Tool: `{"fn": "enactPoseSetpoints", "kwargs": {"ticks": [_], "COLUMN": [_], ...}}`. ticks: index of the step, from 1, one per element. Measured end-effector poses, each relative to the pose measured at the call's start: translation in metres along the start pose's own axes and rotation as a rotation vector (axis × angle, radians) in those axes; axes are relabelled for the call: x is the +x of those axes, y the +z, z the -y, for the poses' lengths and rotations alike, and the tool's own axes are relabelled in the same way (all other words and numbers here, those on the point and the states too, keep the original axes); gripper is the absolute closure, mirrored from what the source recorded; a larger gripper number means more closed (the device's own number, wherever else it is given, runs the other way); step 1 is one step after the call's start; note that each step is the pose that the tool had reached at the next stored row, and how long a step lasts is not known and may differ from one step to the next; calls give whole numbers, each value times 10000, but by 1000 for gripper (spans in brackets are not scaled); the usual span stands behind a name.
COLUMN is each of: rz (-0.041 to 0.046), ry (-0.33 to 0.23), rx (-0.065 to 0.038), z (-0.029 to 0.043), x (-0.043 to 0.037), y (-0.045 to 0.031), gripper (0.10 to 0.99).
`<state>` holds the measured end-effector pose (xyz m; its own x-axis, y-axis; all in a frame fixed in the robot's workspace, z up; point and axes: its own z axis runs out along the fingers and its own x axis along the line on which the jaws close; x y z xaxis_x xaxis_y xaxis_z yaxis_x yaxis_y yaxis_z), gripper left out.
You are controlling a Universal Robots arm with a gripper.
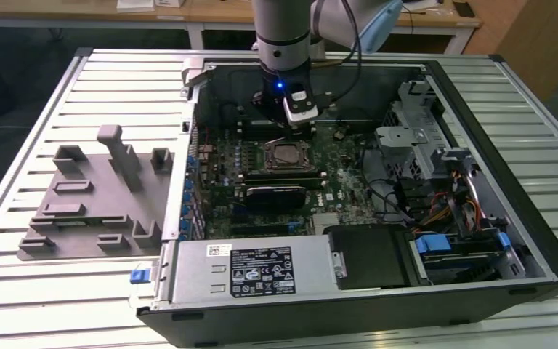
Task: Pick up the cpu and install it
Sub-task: 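Install the first cpu locking lever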
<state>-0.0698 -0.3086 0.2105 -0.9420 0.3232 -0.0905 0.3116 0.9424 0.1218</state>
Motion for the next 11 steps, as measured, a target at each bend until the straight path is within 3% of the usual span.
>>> {"fn": "enactPoseSetpoints", "kwargs": {"ticks": [11], "rz": [0], "ry": [-4], "rx": [0], "z": [-2], "x": [-7], "y": [21], "gripper": [976]}}
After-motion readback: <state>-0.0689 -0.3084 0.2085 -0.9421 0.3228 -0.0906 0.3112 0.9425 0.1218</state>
